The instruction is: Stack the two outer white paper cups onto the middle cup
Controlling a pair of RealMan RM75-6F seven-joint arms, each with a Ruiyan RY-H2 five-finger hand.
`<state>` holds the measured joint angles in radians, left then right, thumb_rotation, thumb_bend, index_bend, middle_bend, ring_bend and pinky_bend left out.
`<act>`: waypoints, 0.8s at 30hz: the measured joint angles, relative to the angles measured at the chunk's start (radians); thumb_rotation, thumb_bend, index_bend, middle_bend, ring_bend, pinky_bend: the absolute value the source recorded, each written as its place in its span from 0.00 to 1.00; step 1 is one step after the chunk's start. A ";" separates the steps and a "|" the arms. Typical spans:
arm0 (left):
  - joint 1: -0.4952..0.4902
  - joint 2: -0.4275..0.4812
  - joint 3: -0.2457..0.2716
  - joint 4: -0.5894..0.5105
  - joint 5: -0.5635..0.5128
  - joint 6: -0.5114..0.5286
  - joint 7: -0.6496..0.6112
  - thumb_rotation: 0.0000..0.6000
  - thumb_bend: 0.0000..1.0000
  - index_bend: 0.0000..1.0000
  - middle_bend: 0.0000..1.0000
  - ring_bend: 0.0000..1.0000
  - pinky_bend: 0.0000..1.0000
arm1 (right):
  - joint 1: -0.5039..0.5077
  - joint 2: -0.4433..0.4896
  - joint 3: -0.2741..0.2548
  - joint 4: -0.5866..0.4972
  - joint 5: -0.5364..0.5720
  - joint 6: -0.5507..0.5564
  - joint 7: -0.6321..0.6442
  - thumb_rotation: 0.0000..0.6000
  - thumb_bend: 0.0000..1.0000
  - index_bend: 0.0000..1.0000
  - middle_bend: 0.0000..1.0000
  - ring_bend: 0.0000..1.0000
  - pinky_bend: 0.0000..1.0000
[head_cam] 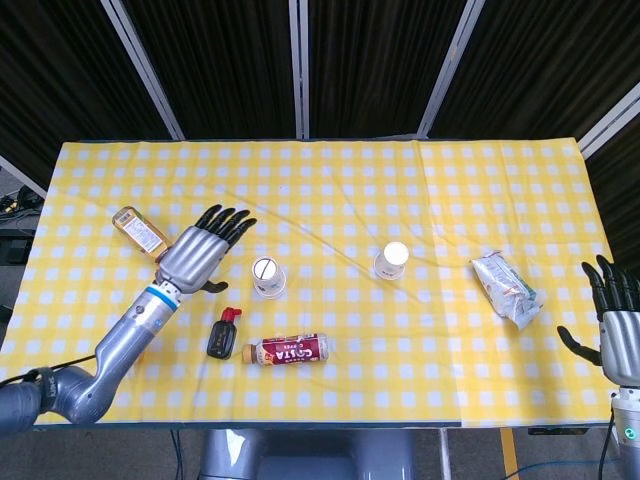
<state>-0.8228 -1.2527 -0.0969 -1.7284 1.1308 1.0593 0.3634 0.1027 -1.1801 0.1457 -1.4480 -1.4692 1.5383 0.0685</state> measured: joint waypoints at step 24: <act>0.470 0.015 0.161 0.093 0.296 0.488 -0.189 1.00 0.04 0.00 0.00 0.00 0.00 | 0.306 -0.006 0.101 -0.228 0.066 -0.348 -0.236 1.00 0.13 0.33 0.02 0.00 0.02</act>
<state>-0.3525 -1.2375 0.0638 -1.6352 1.4272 1.5471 0.1745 0.4087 -1.1865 0.2465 -1.6765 -1.4035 1.1900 -0.1677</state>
